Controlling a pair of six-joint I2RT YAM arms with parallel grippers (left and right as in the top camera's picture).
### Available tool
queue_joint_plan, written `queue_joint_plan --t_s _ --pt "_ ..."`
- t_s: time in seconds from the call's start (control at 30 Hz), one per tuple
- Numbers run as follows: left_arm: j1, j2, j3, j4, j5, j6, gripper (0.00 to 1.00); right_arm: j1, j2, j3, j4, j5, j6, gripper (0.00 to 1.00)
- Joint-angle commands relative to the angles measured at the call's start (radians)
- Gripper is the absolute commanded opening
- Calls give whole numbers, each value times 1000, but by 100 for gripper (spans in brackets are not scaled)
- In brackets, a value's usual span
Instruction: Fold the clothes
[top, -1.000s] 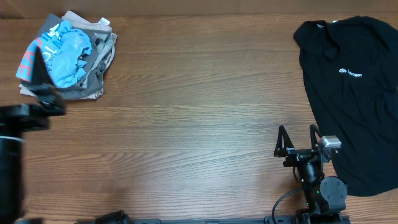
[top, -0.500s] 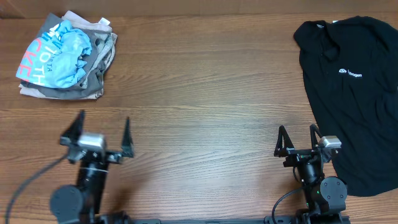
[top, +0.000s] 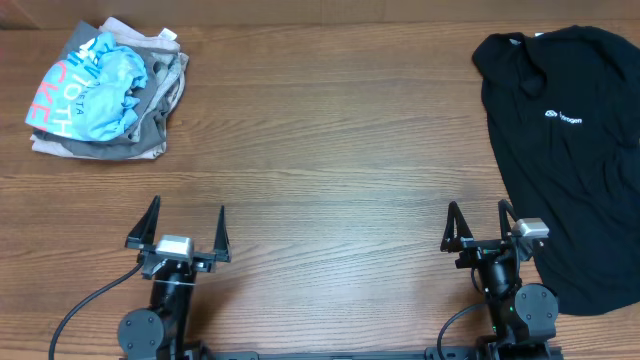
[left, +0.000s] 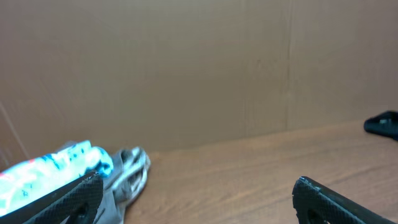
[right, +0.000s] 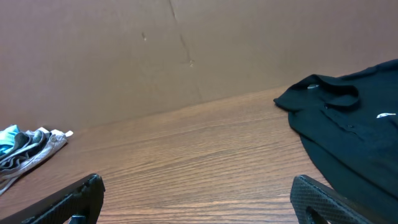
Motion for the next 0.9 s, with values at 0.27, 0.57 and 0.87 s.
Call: queue_joint_plan --t_s 0.27,0.57,0.87 --pt "-20 -12 -45 -190 -60 -18 100 -3 -10 -11 8 3 1 100" --pt "-20 87 -45 -177 -56 -58 100 -3 -10 -11 8 3 1 100" --pt "-20 90 -45 -177 -56 -58 100 -3 -10 -11 8 3 1 100"
